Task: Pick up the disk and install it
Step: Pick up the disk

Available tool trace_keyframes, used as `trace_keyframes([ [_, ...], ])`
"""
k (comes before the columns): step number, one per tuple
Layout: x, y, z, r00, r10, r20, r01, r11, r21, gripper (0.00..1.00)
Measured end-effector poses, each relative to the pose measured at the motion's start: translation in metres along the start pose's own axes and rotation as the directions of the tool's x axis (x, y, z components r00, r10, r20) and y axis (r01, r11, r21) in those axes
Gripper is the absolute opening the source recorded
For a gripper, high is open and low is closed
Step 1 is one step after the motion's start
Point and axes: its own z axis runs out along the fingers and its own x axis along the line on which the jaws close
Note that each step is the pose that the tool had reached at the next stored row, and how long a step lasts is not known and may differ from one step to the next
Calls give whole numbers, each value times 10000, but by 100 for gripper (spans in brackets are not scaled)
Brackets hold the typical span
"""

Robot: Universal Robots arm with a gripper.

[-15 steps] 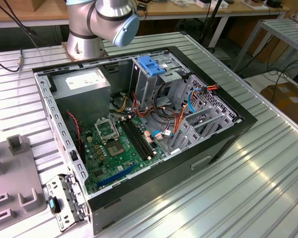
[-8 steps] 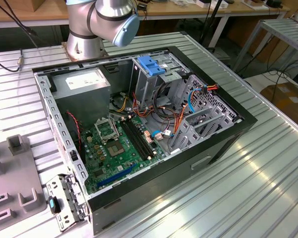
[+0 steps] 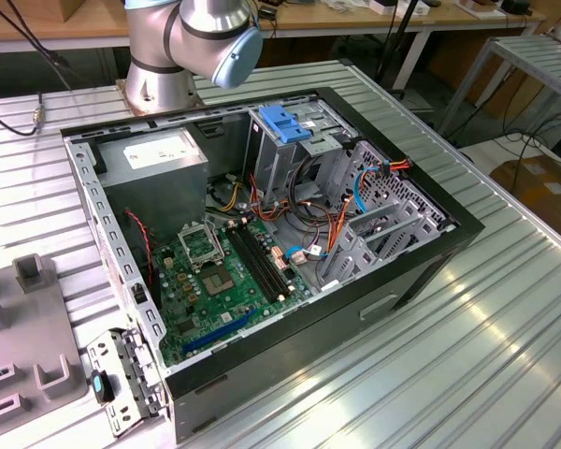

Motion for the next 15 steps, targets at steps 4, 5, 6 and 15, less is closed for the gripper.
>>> trace_keyframes([
  [4, 0, 0, 0, 9992, -397, -17, 397, 9992, -9, 11],
  [5, 0, 0, 0, 9983, -582, -25, 582, 9983, -14, 11],
  [6, 0, 0, 0, 9970, -773, -33, 773, 9970, -19, 11],
  [15, 0, 0, 0, 9875, -1575, -67, 1575, 9875, -42, 11],
])
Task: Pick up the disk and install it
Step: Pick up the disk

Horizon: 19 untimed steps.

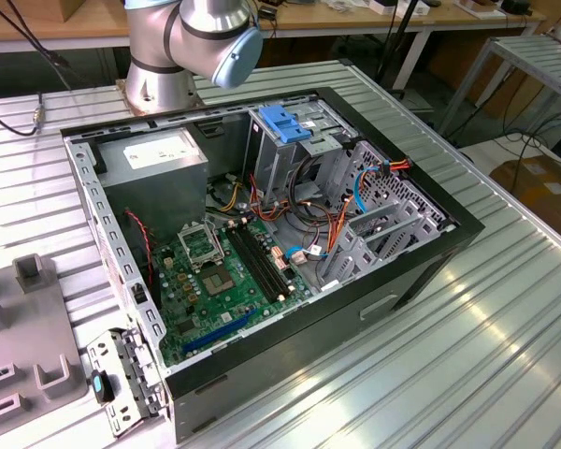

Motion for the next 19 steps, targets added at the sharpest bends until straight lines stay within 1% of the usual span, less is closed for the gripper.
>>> trace_keyframes([
  [4, 0, 0, 0, 9989, -466, -20, 466, 9989, -11, 11],
  [9, 0, 0, 0, 9963, -856, -36, 856, 9963, -21, 11],
  [16, 0, 0, 0, 9903, -1389, -59, 1388, 9903, -36, 11],
  [19, 0, 0, 0, 9882, -1530, -65, 1530, 9882, -40, 11],
])
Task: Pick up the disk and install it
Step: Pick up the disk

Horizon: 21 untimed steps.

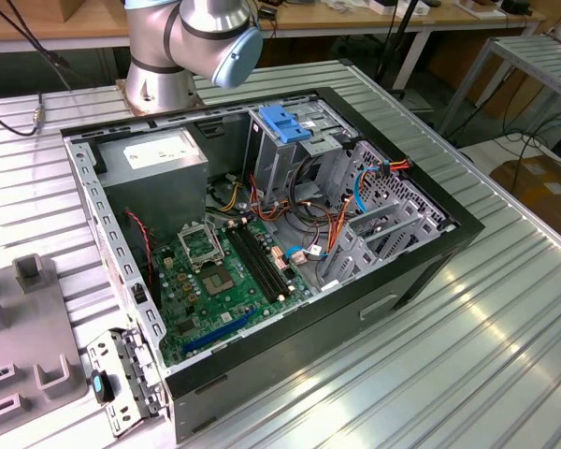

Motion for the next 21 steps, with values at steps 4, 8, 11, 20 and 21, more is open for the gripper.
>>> trace_keyframes([
  [4, 0, 0, 0, 9998, -174, -8, 174, 9998, -4, 11],
  [8, 0, 0, 0, 9994, -350, -16, 350, 9994, -9, 11],
  [11, 0, 0, 0, 9985, -545, -24, 545, 9985, -14, 11],
  [20, 0, 0, 0, 9949, -1011, -43, 1010, 9949, -26, 11],
  [21, 1, 0, 0, 9940, -1089, -47, 1089, 9940, -28, 11],
])
